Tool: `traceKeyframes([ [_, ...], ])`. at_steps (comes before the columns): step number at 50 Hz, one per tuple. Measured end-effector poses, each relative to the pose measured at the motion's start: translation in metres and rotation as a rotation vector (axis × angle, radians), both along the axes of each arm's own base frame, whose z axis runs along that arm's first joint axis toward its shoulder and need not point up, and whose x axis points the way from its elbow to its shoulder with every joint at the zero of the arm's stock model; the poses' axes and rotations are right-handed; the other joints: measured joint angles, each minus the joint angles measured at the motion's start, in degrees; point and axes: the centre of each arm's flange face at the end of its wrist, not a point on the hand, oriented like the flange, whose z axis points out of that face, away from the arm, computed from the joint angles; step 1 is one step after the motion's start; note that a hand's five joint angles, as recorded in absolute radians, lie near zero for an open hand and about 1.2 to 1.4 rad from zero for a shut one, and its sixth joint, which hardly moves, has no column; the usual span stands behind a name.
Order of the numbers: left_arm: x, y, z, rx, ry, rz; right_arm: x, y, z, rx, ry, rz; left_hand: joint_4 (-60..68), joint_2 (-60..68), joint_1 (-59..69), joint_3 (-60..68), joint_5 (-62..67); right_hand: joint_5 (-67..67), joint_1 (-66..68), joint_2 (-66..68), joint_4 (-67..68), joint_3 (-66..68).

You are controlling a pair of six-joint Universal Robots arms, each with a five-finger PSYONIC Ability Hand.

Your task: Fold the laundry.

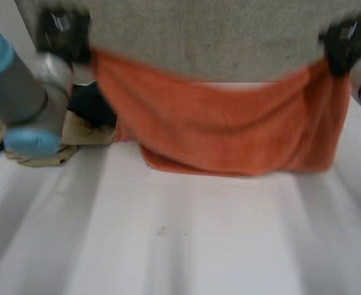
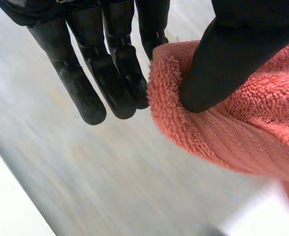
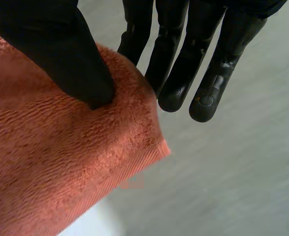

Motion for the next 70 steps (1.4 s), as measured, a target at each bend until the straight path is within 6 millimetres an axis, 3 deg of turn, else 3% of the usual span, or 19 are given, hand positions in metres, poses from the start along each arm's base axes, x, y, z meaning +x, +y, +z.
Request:
traceKeyframes([
  [1,0.000,0.000,0.000,0.000,0.000,0.000,0.000,0.000,0.000,0.000,0.000,0.000,0.0,0.0,0.0,0.0,0.0,0.0,0.0,0.0,0.0,0.0],
  [2,-0.001,-0.004,0.033,-0.123,0.057,0.018,0.002,-0.001,0.013,-0.068,-0.024,-0.001,0.0,0.0,0.0,0.0,0.0,0.0,0.0,0.0,0.0,0.0],
  [3,0.000,-0.004,0.054,-0.203,0.099,0.032,0.006,0.002,0.050,-0.260,-0.092,-0.001,0.0,0.0,0.0,0.0,0.0,0.0,0.0,0.0,0.0,0.0],
  [4,0.001,-0.003,0.071,-0.264,0.135,0.043,0.007,0.006,0.066,-0.338,-0.119,0.000,0.0,0.0,0.0,0.0,0.0,0.0,0.0,0.0,0.0,0.0],
  [6,0.002,-0.001,0.078,-0.290,0.152,0.049,0.008,0.007,0.069,-0.353,-0.125,0.000,0.0,0.0,0.0,0.0,0.0,0.0,0.0,0.0,0.0,0.0],
  [7,0.004,0.003,0.094,-0.345,0.201,0.059,0.008,0.016,0.088,-0.447,-0.159,0.004,0.0,0.0,0.0,0.0,0.0,0.0,0.0,0.0,0.0,0.0],
  [9,0.006,0.007,0.095,-0.345,0.234,0.056,0.009,0.023,0.090,-0.463,-0.165,0.012,0.0,0.0,0.0,0.0,0.0,0.2,0.0,0.0,0.0,0.0],
  [12,0.009,0.010,0.086,-0.312,0.254,0.048,0.009,0.027,0.083,-0.443,-0.157,0.023,0.0,0.0,0.0,0.0,0.0,0.2,0.0,0.0,0.0,0.0],
  [22,0.032,0.029,-0.053,0.112,0.206,0.038,0.012,0.043,-0.033,-0.087,-0.051,0.122,0.0,0.1,0.0,0.0,0.0,0.2,0.0,0.3,0.0,0.1],
  [27,0.031,0.049,-0.101,0.260,0.160,-0.015,0.008,0.051,-0.080,0.054,-0.023,0.136,0.0,0.1,0.0,0.0,0.0,0.3,0.0,0.3,0.0,0.1],
  [30,0.029,0.058,-0.115,0.305,0.139,-0.040,0.001,0.052,-0.104,0.132,-0.010,0.123,0.0,0.1,0.0,0.0,0.0,0.3,0.0,0.3,0.0,0.1],
  [35,0.028,0.075,-0.124,0.359,0.105,-0.069,-0.012,0.055,-0.126,0.249,0.008,0.085,0.0,0.1,0.0,0.0,0.0,0.3,0.0,0.3,0.0,0.1],
  [40,0.035,0.094,-0.108,0.382,0.079,-0.064,-0.022,0.069,-0.119,0.335,0.048,0.065,0.0,0.1,0.0,0.0,0.0,0.3,0.0,0.3,0.0,0.1],
  [43,0.042,0.106,-0.097,0.404,0.055,-0.050,-0.028,0.083,-0.105,0.386,0.090,0.055,0.0,0.1,0.0,0.0,0.0,0.3,0.0,0.3,0.0,0.1],
  [47,0.060,0.136,-0.082,0.497,-0.044,-0.009,-0.044,0.118,-0.076,0.491,0.200,0.034,0.0,0.1,0.0,0.0,0.0,0.4,0.0,0.3,0.0,0.1],
  [53,0.073,0.186,-0.089,0.677,-0.249,-0.026,-0.064,0.156,-0.050,0.589,0.359,0.019,0.0,0.1,0.0,0.0,0.0,0.5,0.0,0.3,0.0,0.1],
  [58,0.071,0.208,-0.103,0.761,-0.361,-0.096,-0.071,0.166,-0.050,0.616,0.413,0.026,0.0,0.1,0.0,0.0,0.0,0.5,0.0,0.3,0.0,0.1],
  [63,0.064,0.197,-0.117,0.761,-0.386,-0.120,-0.073,0.157,-0.067,0.642,0.412,0.040,0.0,0.1,0.0,0.0,0.0,0.5,0.0,0.3,0.0,0.1],
  [70,0.050,0.149,-0.139,0.692,-0.364,-0.092,-0.073,0.121,-0.104,0.669,0.393,0.018,0.0,0.1,0.0,0.0,0.0,0.5,0.0,0.3,0.0,0.1],
])
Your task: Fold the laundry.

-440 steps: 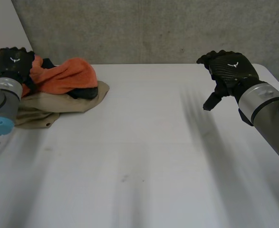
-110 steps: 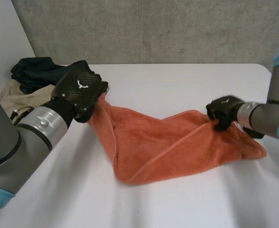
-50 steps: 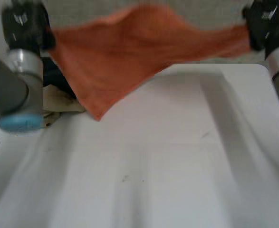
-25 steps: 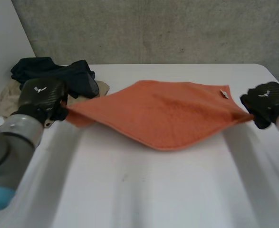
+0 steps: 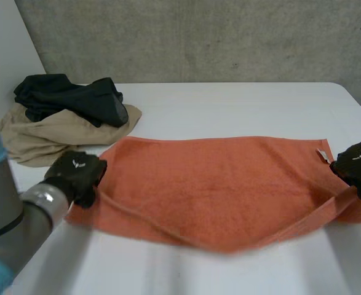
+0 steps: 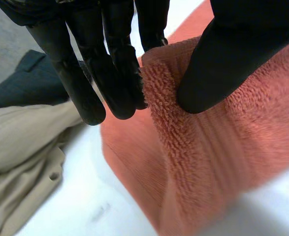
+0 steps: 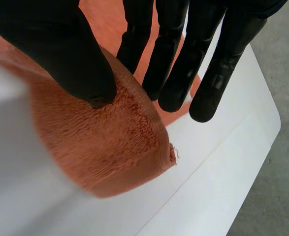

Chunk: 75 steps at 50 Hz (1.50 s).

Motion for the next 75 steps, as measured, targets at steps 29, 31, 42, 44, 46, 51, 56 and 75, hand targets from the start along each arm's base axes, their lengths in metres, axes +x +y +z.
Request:
traceKeyframes([
  [29,-0.038,-0.133,0.225,-0.977,0.547,0.138,0.050,-0.101,0.187,-1.102,-0.454,-0.040,0.0,0.0,0.0,0.0,0.0,0.0,0.0,0.0,0.0,0.0],
  [31,-0.037,-0.132,0.223,-0.969,0.550,0.139,0.050,-0.101,0.184,-1.094,-0.456,-0.039,0.0,0.0,0.0,0.0,0.0,0.0,0.0,0.0,0.0,0.0],
  [42,-0.023,-0.118,0.089,-0.576,0.445,0.187,0.054,-0.090,0.076,-0.747,-0.408,0.007,0.0,0.0,0.0,0.0,0.0,0.0,0.0,0.0,0.0,0.0],
  [44,-0.021,-0.112,0.070,-0.519,0.425,0.194,0.055,-0.086,0.056,-0.685,-0.399,0.018,0.0,0.0,0.0,0.0,0.0,0.0,0.0,0.0,0.0,0.0],
  [46,-0.018,-0.104,0.047,-0.450,0.400,0.201,0.056,-0.079,0.030,-0.602,-0.388,0.030,0.0,0.0,0.0,0.0,0.0,0.0,0.0,0.0,0.0,0.0],
  [51,-0.013,-0.083,0.014,-0.336,0.347,0.210,0.048,-0.065,-0.010,-0.454,-0.351,0.026,0.0,0.0,0.0,0.0,0.0,0.0,0.0,0.0,0.0,0.0],
  [56,-0.002,-0.053,0.009,-0.258,0.289,0.213,0.032,-0.048,-0.022,-0.321,-0.282,-0.007,0.0,0.0,0.0,0.0,0.0,0.1,0.7,0.0,0.0,0.0],
  [75,0.030,0.052,0.035,-0.010,0.011,0.070,-0.016,0.025,0.028,-0.048,-0.081,0.011,0.0,0.0,0.0,0.0,0.0,-4.0,-3.5,-4.6,-4.8,-4.7],
])
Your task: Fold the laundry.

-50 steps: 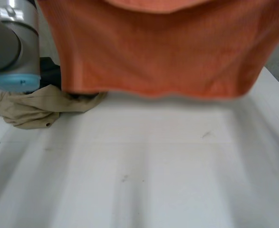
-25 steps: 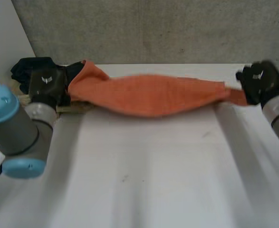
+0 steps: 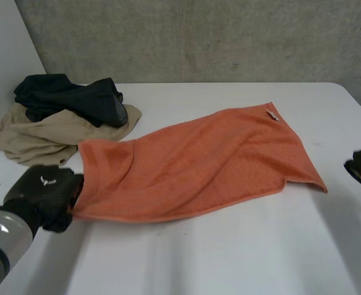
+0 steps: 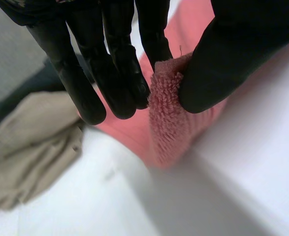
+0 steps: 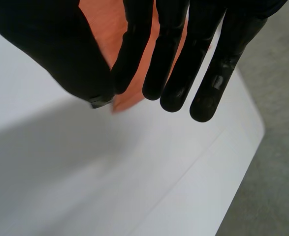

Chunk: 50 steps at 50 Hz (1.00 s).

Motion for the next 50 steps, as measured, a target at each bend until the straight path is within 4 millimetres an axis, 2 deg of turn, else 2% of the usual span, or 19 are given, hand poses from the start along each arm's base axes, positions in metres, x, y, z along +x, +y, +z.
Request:
traceKeyframes([
  [2,-0.003,-0.009,0.002,-0.049,0.018,-0.003,0.001,-0.011,-0.004,-0.040,-0.071,-0.009,0.0,0.0,0.0,0.0,0.0,-8.5,-8.0,-9.5,-9.5,-9.5],
  [4,-0.005,-0.016,0.003,-0.084,0.030,-0.004,0.001,-0.018,-0.008,-0.056,-0.111,-0.018,0.0,0.0,0.0,0.0,0.0,-8.5,-8.0,-9.5,-9.5,-9.5],
  [5,-0.009,-0.028,0.005,-0.140,0.048,-0.005,0.001,-0.030,-0.016,-0.077,-0.184,-0.039,0.0,0.0,0.0,0.0,0.0,-31.7,-26.7,-32.8,-32.4,-32.7],
  [9,-0.017,-0.046,0.012,-0.226,0.081,-0.009,0.001,-0.050,-0.033,-0.094,-0.316,-0.083,0.0,0.0,0.0,0.0,0.0,-36.8,-29.8,-36.5,-36.9,-36.9],
  [13,-0.022,-0.055,0.018,-0.262,0.106,-0.010,0.001,-0.058,-0.042,-0.093,-0.376,-0.103,0.0,0.0,0.0,0.0,0.0,-37.2,-29.9,-36.5,-37.2,-37.0],
  [20,-0.029,-0.070,0.039,-0.313,0.193,-0.004,0.005,-0.068,-0.079,0.007,-0.439,-0.125,0.0,0.0,0.0,0.0,0.0,-36.6,-29.8,-36.4,-37.0,-36.6],
  [28,-0.033,-0.081,0.042,-0.316,0.209,-0.002,0.017,-0.073,-0.106,0.066,-0.444,-0.097,0.0,0.0,0.0,0.0,0.0,-35.6,-29.7,-36.4,-36.9,-36.6],
  [38,-0.037,-0.092,0.045,-0.326,0.209,0.001,0.025,-0.088,-0.115,0.019,-0.491,-0.093,0.0,0.0,0.0,0.0,0.0,-29.6,-23.8,-28.4,-28.7,-28.3],
  [50,-0.037,-0.095,0.049,-0.341,0.215,0.003,0.033,-0.101,-0.123,0.014,-0.498,-0.087,0.0,0.0,0.0,0.0,0.0,-26.2,-20.6,-25.3,-25.2,-24.9],
])
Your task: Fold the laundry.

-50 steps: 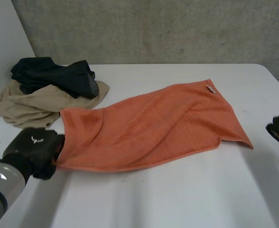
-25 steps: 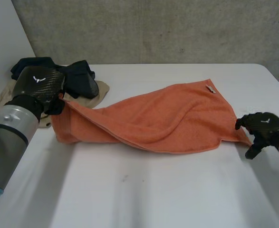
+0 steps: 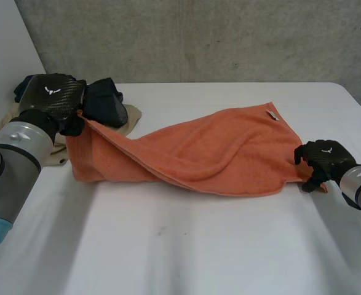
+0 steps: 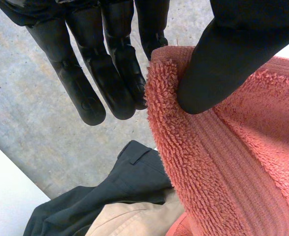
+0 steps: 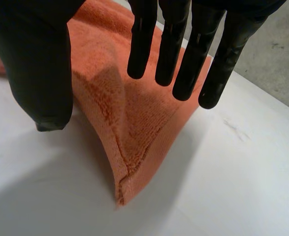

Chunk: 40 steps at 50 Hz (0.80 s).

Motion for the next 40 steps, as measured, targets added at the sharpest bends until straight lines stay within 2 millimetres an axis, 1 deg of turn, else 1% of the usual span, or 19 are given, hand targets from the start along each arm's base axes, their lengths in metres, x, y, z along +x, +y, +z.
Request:
traceKeyframes([
  [2,0.000,0.000,0.000,0.000,0.000,0.001,0.000,-0.003,-0.002,0.001,0.005,-0.006,0.0,0.0,0.0,0.0,0.0,1.2,1.3,1.5,1.4,1.4],
  [4,0.001,0.000,0.000,-0.001,0.000,0.002,0.000,-0.006,-0.005,0.002,0.010,-0.013,0.0,0.0,0.0,0.0,0.0,8.7,8.7,10.7,9.4,10.1],
  [5,0.001,-0.001,0.000,-0.001,0.000,0.003,0.000,-0.007,-0.005,0.000,0.013,-0.017,0.0,0.0,0.0,0.0,0.0,17.2,16.4,19.7,18.2,18.1],
  [6,0.001,-0.001,0.000,-0.001,0.000,0.004,0.000,-0.009,-0.005,-0.001,0.015,-0.020,0.0,0.0,0.0,0.0,0.0,23.0,20.9,24.5,23.9,23.8],
  [7,0.001,-0.001,0.000,0.000,0.000,0.005,0.000,-0.010,-0.005,-0.003,0.017,-0.023,0.0,0.0,0.0,0.0,0.0,25.3,22.4,27.1,26.1,25.9],
  [10,0.002,-0.001,-0.001,0.004,-0.001,0.008,0.000,-0.013,0.000,-0.016,0.026,-0.033,0.0,0.0,0.0,0.0,0.0,29.5,24.1,29.8,30.0,29.6],
  [14,0.003,0.001,-0.005,0.028,-0.008,0.011,-0.001,-0.011,0.019,-0.033,0.046,-0.034,0.0,0.0,0.0,0.0,0.0,29.7,24.1,29.8,30.1,29.6],
  [17,0.006,0.009,-0.016,0.091,-0.030,0.011,-0.003,0.000,0.044,-0.036,0.097,-0.013,0.0,0.0,0.0,0.0,0.0,29.8,24.1,29.8,30.1,29.6],
  [20,0.008,0.018,-0.026,0.154,-0.053,0.010,-0.009,0.011,0.060,-0.015,0.162,0.004,0.0,0.0,0.0,0.0,0.0,29.9,24.1,29.8,30.1,29.6],
  [21,0.010,0.026,-0.034,0.209,-0.073,0.008,-0.016,0.019,0.068,0.012,0.215,0.014,0.0,0.0,0.0,0.0,0.0,29.9,24.1,29.8,30.1,29.6],
  [22,0.011,0.028,-0.036,0.222,-0.078,0.007,-0.019,0.022,0.071,0.025,0.237,0.018,0.0,0.0,0.0,0.0,0.0,29.9,24.1,29.8,30.1,29.6],
  [24,0.015,0.042,-0.047,0.307,-0.111,0.004,-0.036,0.036,0.079,0.104,0.344,0.034,0.0,0.0,0.0,0.0,0.0,30.0,24.1,29.8,30.1,29.6],
  [25,0.016,0.045,-0.048,0.321,-0.116,0.003,-0.039,0.038,0.080,0.119,0.360,0.038,0.0,0.0,0.0,0.0,0.0,30.0,24.1,29.8,30.1,29.6],
  [26,0.019,0.056,-0.054,0.375,-0.138,0.000,-0.049,0.049,0.085,0.176,0.421,0.055,0.0,0.0,0.0,0.0,0.0,30.0,24.1,29.8,30.1,29.6],
  [30,0.025,0.077,-0.062,0.462,-0.176,-0.008,-0.064,0.067,0.097,0.263,0.506,0.090,0.0,0.0,0.0,0.0,0.0,30.0,24.1,29.8,30.1,29.6],
  [31,0.029,0.089,-0.066,0.502,-0.198,-0.014,-0.069,0.076,0.106,0.287,0.537,0.101,0.0,0.0,0.0,0.0,0.0,30.0,24.1,29.8,30.1,29.6],
  [35,0.034,0.106,-0.070,0.538,-0.234,-0.023,-0.073,0.085,0.119,0.266,0.565,0.100,0.0,0.0,0.0,0.0,0.0,30.0,24.1,29.8,30.1,29.6],
  [37,0.036,0.107,-0.069,0.528,-0.238,-0.023,-0.073,0.085,0.122,0.240,0.565,0.092,0.0,0.0,0.0,0.0,0.0,30.0,24.1,29.8,30.1,29.6],
  [40,0.035,0.102,-0.066,0.484,-0.231,-0.017,-0.073,0.080,0.123,0.194,0.554,0.073,0.0,0.0,0.0,0.0,0.0,30.0,24.1,29.8,30.1,29.6],
])
